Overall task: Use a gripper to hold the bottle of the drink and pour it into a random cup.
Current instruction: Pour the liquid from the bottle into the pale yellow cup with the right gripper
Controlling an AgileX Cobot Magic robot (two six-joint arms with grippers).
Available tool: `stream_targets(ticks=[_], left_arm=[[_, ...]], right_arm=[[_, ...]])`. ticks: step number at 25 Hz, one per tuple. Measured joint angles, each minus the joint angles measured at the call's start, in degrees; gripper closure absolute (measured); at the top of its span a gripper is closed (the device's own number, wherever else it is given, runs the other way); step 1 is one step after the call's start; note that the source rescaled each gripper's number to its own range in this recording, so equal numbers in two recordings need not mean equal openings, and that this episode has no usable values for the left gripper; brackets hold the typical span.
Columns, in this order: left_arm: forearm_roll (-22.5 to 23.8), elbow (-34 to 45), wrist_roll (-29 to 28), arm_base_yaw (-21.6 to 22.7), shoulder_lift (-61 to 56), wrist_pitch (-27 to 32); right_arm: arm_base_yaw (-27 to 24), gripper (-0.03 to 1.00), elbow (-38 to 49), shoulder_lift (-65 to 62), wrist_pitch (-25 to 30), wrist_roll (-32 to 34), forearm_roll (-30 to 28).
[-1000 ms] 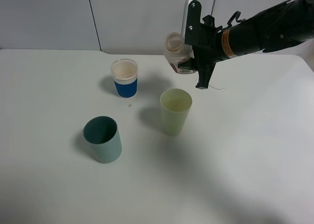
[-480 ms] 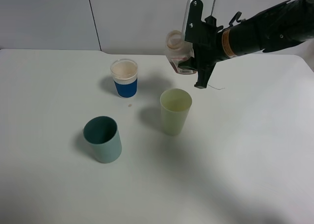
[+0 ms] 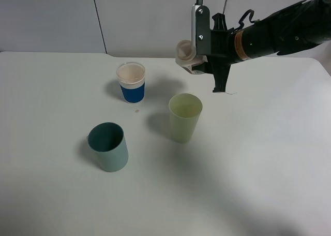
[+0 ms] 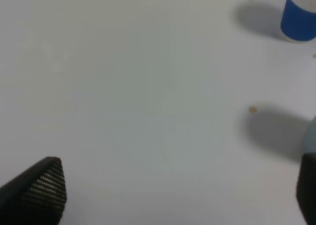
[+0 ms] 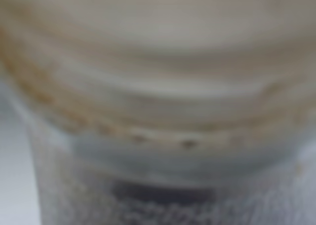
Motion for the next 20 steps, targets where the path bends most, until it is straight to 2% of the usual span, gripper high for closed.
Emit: stream_targets(ticks=[4, 9, 13, 20], left_arm=[[0.00, 0.00, 0.00, 0.00, 0.00, 0.00], [0.00, 0.00, 0.00, 0.00, 0.00, 0.00], [0.00, 0.00, 0.00, 0.00, 0.00, 0.00], [0.00, 0.00, 0.00, 0.00, 0.00, 0.00]], right_arm=[[0.00, 0.97, 0.00, 0.00, 0.17, -5.10, 0.00], [0.00, 0.97, 0.00, 0.00, 0.17, -8.23, 0.00], [0.00, 0.97, 0.00, 0.00, 0.11, -14.28, 0.00], [1.20, 0.97, 0.00, 0.00, 0.09, -18.82, -0.02]])
